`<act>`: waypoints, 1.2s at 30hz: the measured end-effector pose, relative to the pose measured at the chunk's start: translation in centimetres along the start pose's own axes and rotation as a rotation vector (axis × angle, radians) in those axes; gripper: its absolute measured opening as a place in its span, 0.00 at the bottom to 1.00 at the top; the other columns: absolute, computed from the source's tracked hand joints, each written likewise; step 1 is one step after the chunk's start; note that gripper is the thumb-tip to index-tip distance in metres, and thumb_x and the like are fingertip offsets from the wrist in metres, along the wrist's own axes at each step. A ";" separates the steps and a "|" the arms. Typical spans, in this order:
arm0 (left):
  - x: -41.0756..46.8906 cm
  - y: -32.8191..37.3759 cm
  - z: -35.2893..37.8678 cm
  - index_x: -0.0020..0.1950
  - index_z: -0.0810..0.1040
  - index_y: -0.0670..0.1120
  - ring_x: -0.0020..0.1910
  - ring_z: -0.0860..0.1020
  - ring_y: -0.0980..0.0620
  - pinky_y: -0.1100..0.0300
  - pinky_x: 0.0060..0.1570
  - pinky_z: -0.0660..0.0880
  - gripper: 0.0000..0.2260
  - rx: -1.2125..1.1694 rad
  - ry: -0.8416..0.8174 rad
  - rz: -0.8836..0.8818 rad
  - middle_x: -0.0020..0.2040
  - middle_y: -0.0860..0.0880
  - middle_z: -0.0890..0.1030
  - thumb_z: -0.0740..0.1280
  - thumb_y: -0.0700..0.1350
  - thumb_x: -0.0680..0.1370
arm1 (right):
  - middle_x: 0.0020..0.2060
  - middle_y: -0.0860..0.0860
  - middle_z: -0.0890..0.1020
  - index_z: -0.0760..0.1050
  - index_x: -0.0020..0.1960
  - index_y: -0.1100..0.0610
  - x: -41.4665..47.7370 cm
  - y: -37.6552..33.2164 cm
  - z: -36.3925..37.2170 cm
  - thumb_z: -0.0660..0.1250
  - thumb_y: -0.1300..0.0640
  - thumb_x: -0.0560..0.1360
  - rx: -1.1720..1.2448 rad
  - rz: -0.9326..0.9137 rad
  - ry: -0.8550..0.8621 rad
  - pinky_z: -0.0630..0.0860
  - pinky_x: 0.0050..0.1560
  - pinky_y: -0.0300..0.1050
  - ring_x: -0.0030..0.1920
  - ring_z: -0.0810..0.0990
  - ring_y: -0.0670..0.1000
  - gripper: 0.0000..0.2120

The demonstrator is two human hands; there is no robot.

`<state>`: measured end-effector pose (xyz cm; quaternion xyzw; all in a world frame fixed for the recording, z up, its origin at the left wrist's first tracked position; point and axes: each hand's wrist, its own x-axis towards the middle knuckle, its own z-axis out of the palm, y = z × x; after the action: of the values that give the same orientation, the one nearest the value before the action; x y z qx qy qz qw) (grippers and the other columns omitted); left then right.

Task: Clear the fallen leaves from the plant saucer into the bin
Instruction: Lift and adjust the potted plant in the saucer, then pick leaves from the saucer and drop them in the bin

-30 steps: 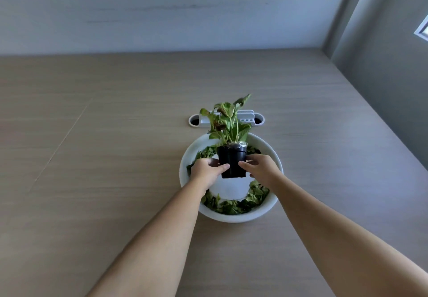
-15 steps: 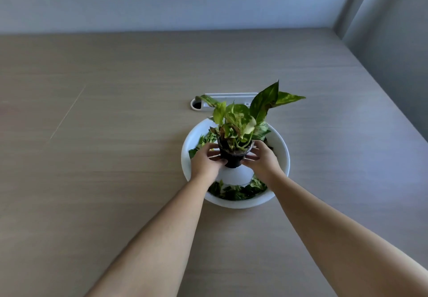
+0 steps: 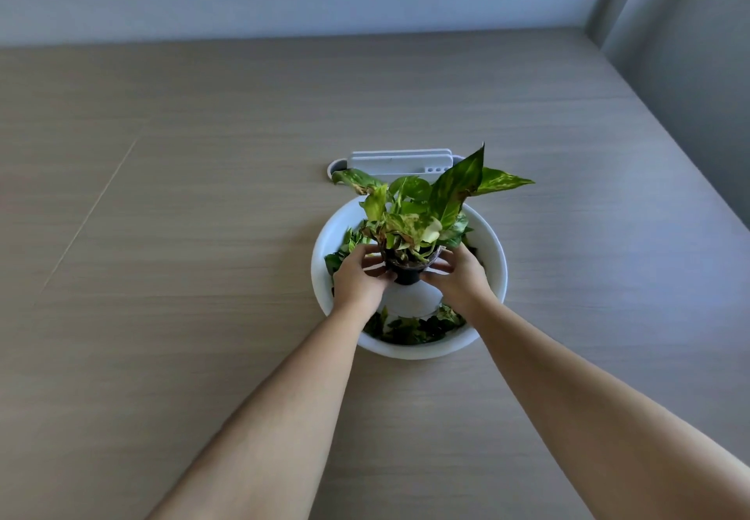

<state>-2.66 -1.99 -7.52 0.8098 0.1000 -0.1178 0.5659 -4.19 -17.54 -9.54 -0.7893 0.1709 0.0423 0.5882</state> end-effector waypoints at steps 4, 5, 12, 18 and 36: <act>-0.2 0.3 -0.2 0.60 0.76 0.46 0.45 0.77 0.56 0.70 0.40 0.72 0.17 0.036 -0.015 -0.017 0.48 0.53 0.79 0.72 0.38 0.73 | 0.60 0.51 0.79 0.71 0.57 0.57 -0.2 -0.1 -0.3 0.70 0.67 0.71 -0.042 -0.004 -0.007 0.78 0.58 0.53 0.55 0.80 0.51 0.18; -0.2 0.4 -0.3 0.61 0.75 0.45 0.46 0.77 0.54 0.66 0.42 0.72 0.17 0.067 -0.004 -0.040 0.48 0.52 0.79 0.72 0.39 0.73 | 0.59 0.51 0.79 0.71 0.59 0.57 -0.3 -0.3 -0.5 0.69 0.66 0.72 -0.076 0.008 0.012 0.78 0.57 0.51 0.54 0.80 0.51 0.17; -2.3 1.0 -0.9 0.48 0.75 0.46 0.48 0.77 0.48 0.56 0.44 0.75 0.15 0.805 -0.153 0.039 0.50 0.48 0.76 0.73 0.53 0.68 | 0.48 0.51 0.81 0.78 0.49 0.53 -1.5 -1.6 -3.2 0.61 0.58 0.74 -0.675 0.004 -0.076 0.76 0.41 0.44 0.42 0.78 0.52 0.08; -3.9 0.8 0.7 0.52 0.75 0.51 0.52 0.76 0.46 0.56 0.44 0.72 0.21 1.070 -0.355 0.083 0.54 0.48 0.73 0.73 0.62 0.66 | 0.47 0.51 0.78 0.75 0.52 0.54 -3.2 -1.5 -2.4 0.67 0.42 0.70 -1.033 -0.101 -0.328 0.74 0.42 0.45 0.48 0.77 0.53 0.18; -2.6 0.5 -1.1 0.43 0.83 0.42 0.47 0.81 0.44 0.59 0.45 0.75 0.06 0.727 -0.211 0.298 0.48 0.44 0.83 0.68 0.34 0.73 | 0.48 0.54 0.83 0.83 0.45 0.58 -4.3 -2.7 -1.1 0.64 0.69 0.72 -0.779 -0.078 -0.051 0.80 0.51 0.46 0.47 0.82 0.55 0.11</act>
<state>-4.94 -1.17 -5.91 0.9463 -0.1253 -0.1444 0.2607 -7.52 -16.95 -5.58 -0.9580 0.0973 0.1010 0.2500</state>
